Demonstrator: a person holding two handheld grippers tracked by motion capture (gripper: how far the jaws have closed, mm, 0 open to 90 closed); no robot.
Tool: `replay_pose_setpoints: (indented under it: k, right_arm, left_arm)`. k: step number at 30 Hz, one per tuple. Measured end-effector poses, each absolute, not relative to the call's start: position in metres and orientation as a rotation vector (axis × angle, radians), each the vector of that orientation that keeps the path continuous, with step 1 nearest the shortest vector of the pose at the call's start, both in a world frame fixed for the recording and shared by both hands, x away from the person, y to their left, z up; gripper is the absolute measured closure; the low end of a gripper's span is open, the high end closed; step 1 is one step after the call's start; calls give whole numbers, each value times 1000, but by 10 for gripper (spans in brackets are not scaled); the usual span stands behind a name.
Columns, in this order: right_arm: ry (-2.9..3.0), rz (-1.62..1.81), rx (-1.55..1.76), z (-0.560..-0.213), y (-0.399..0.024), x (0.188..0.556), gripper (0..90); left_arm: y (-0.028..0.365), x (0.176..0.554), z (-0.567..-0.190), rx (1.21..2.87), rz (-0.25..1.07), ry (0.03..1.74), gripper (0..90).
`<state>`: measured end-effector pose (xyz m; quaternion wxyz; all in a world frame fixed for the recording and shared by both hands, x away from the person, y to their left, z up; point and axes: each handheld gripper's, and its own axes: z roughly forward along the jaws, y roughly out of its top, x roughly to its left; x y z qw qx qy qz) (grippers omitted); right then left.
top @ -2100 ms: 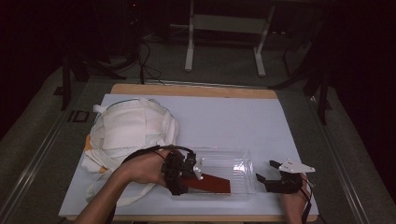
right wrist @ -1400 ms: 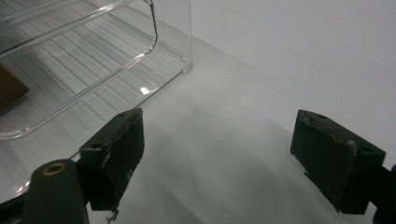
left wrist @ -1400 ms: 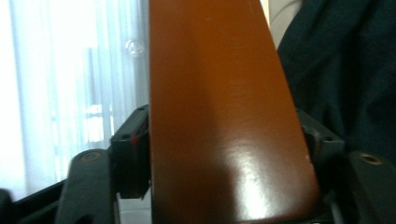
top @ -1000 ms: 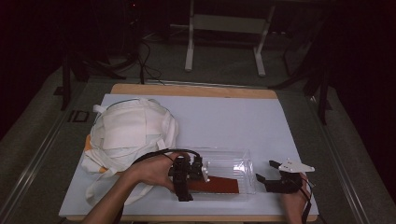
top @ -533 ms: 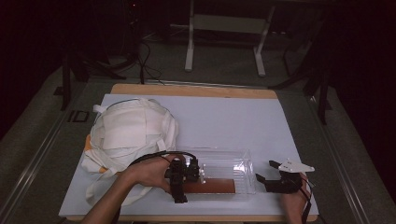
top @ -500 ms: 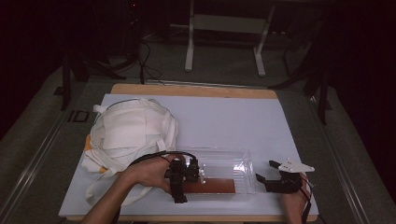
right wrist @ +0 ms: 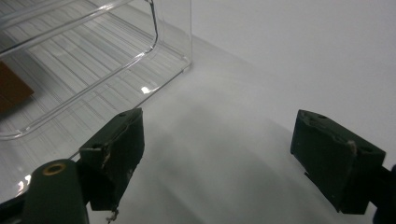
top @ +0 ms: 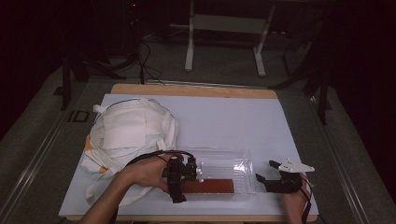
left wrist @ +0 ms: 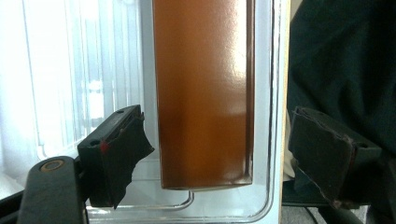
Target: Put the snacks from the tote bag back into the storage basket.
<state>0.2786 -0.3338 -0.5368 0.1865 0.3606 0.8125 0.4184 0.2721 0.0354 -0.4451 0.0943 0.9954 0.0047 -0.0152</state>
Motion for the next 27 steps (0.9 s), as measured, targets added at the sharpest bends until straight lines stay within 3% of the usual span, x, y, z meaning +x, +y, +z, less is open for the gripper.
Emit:
replay_pose_setpoints:
  k: [18, 27]
  right_arm:
    - [2282, 1183, 1015, -537, -334, 278, 174]
    - [2283, 1184, 1020, -537, -334, 279, 174]
  left_arm:
    - [60, 276, -428, 2790, 44, 119, 177]
    - [95, 267, -423, 2553, 121, 234, 171]
